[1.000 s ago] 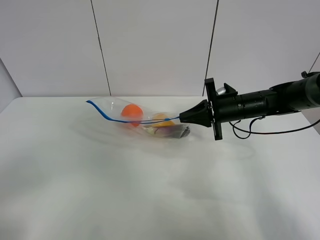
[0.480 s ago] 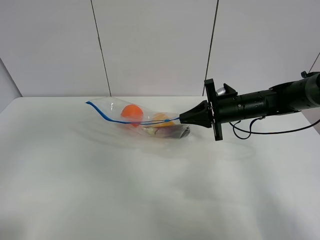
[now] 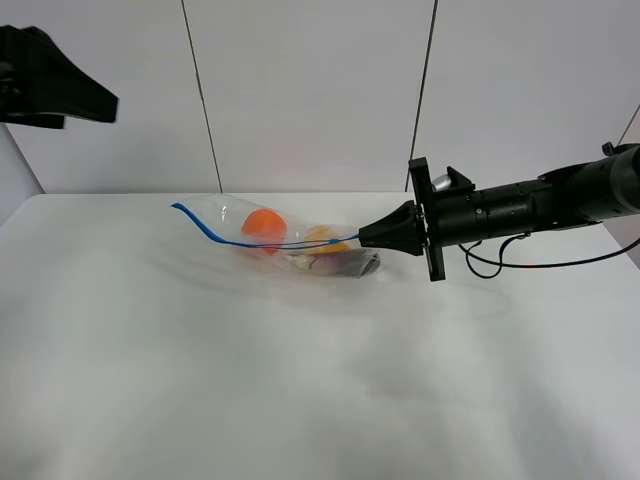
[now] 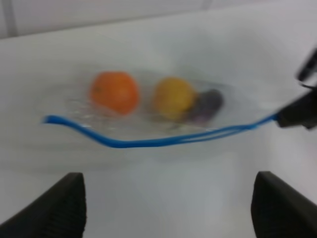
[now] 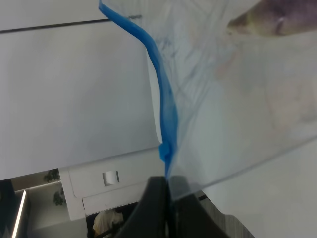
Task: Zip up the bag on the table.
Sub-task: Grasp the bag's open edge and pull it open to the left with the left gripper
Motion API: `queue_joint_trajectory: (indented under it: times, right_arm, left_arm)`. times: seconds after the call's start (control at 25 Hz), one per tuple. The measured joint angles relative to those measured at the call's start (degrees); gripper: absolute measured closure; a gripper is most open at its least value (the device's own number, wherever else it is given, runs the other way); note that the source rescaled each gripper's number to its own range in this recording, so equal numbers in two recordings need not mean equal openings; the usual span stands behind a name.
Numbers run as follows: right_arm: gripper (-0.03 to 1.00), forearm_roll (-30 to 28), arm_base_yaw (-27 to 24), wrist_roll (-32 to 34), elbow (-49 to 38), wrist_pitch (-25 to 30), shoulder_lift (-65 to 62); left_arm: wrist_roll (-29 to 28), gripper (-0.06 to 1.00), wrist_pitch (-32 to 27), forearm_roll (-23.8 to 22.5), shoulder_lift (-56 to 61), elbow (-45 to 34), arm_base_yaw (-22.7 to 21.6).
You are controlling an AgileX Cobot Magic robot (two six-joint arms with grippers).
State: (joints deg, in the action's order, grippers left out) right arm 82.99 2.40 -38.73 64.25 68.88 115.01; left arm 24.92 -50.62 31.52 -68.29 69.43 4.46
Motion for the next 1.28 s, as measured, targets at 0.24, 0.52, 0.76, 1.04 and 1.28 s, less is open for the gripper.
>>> queue_joint_trajectory:
  times: [0.24,0.52,0.76,1.04,1.28]
  right_arm:
    - [0.97,0.0,0.0,0.0,0.0,0.0,0.0]
    - [0.97,0.0,0.0,0.0,0.0,0.0,0.0]
    - [0.97,0.0,0.0,0.0,0.0,0.0,0.0]
    - [0.97,-0.1,0.0,0.0,0.0,0.0,0.0]
    - [0.97,-0.3,0.0,0.0,0.0,0.0,0.0]
  left_arm:
    - [-3.0,0.06,4.5,-0.6,-2.6,-3.1,16.3]
    - [-12.1,0.06,12.7,-1.2,-10.4,-8.1,26.4]
    - [-15.9,0.06,17.9,4.9,-16.9,-8.2,26.5]
    - [-15.1,0.06,21.0,12.4,-19.5,-8.2,26.5]
    - [12.0,0.06,25.9,13.5,-20.3,-8.2,26.5]
